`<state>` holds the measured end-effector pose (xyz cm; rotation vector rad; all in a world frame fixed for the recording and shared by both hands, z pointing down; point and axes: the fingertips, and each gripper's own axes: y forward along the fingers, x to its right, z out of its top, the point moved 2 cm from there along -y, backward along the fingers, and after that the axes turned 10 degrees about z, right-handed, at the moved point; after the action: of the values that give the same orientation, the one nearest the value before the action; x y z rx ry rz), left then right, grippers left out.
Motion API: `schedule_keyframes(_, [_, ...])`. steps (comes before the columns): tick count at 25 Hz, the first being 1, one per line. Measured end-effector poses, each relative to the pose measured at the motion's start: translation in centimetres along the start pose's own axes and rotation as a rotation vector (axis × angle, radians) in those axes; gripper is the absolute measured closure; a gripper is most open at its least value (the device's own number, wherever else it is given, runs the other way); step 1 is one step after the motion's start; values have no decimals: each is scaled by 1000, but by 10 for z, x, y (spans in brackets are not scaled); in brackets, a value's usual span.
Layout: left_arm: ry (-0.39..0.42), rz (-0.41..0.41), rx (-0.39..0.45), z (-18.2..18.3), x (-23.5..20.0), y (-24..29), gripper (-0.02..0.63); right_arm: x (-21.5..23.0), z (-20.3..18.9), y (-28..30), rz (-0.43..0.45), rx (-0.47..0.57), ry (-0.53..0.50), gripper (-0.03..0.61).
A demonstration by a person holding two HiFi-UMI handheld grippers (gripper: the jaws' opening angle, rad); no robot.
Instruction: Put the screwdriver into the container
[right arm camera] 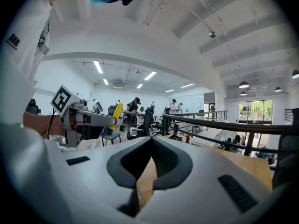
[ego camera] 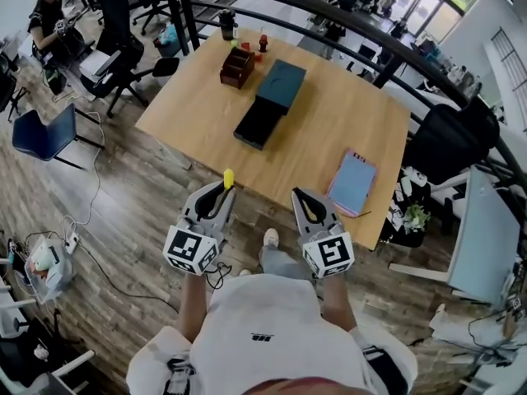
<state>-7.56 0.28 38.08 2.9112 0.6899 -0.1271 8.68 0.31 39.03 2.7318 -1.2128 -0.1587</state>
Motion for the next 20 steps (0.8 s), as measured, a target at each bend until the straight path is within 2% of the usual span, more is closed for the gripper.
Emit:
schedule_keyframes(13, [6, 67, -13, 14, -1, 112, 545, 106, -2, 43, 97, -8, 10, 586])
schedule_keyframes(20, [8, 64, -35, 13, 0, 153, 545, 144, -11, 55, 99, -15, 48, 586])
